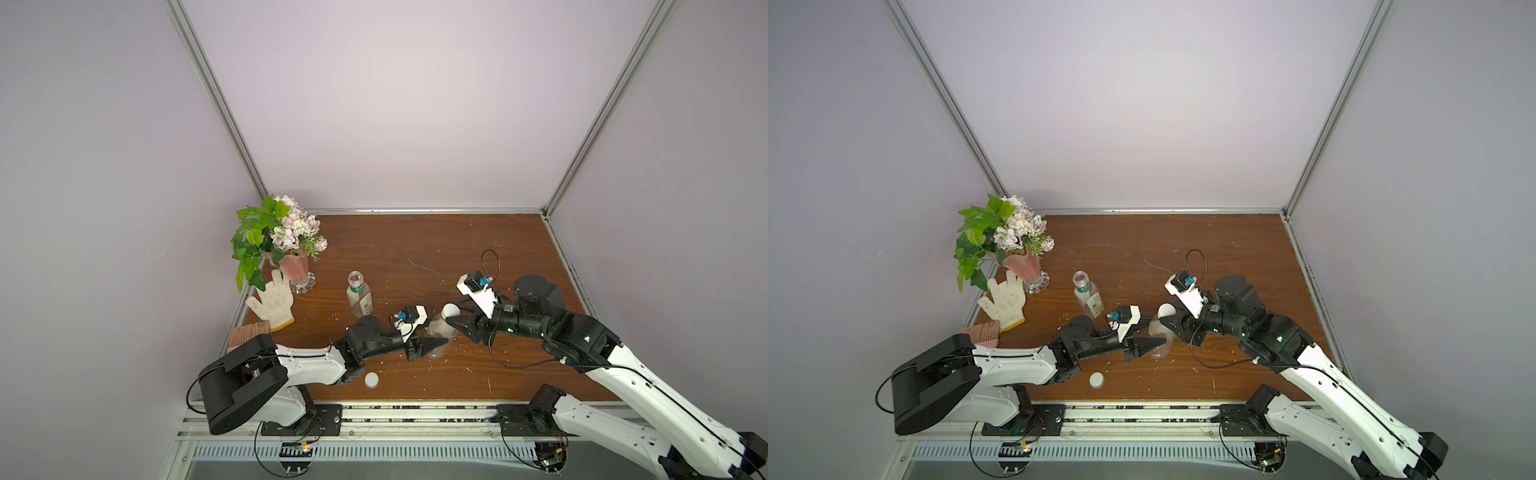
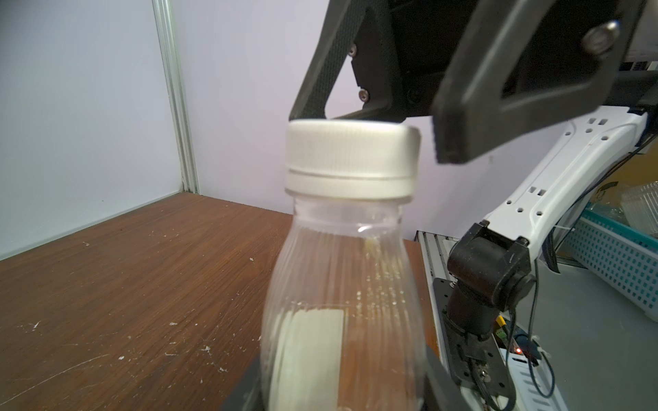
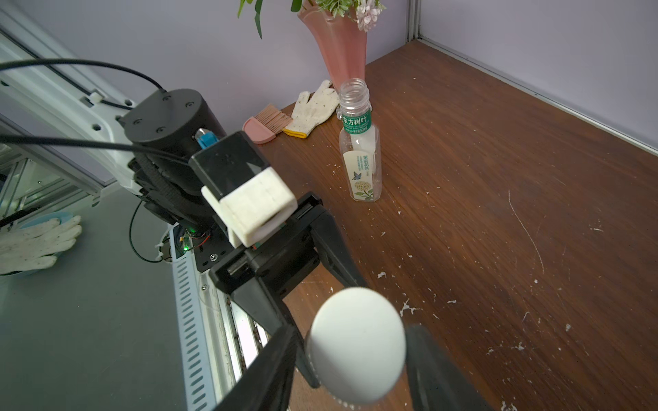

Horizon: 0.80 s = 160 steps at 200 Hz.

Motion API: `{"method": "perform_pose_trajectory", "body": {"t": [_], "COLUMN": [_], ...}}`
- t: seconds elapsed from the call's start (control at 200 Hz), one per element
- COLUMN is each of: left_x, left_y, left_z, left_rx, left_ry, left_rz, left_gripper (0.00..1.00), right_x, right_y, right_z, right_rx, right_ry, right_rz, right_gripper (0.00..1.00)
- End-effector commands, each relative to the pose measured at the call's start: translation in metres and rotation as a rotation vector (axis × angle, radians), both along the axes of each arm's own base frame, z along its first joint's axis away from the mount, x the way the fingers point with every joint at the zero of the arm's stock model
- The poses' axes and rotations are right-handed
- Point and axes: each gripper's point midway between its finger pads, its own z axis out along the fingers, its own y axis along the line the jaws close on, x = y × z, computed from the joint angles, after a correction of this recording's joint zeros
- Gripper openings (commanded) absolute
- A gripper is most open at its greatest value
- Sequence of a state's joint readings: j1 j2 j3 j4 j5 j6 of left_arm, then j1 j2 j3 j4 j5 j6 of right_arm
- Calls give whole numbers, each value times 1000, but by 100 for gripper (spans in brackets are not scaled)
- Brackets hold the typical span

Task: Screw on the bottle caps
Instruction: Screw the bottle cap onto the plastic bottle.

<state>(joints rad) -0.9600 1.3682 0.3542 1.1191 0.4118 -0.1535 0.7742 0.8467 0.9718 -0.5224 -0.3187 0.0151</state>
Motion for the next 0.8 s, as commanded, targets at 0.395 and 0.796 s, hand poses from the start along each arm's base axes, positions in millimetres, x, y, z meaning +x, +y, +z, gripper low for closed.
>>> {"method": "perform_pose_trajectory", "body": {"t": [0.395, 0.796], "left_x": [9, 59], "left_y": [-1, 3], "left_z": [12, 27], "left_rx": [-36, -49], "left_ry": [-15, -63], "left_rz": [26, 356], "left_gripper": [50, 48], "right_x": [6, 57], "right_y": [8, -18], "right_z": [4, -24], "right_rx": [39, 74], "right_ry": [29, 206], "right_rz": [-10, -509], "right_gripper": [35, 12]}}
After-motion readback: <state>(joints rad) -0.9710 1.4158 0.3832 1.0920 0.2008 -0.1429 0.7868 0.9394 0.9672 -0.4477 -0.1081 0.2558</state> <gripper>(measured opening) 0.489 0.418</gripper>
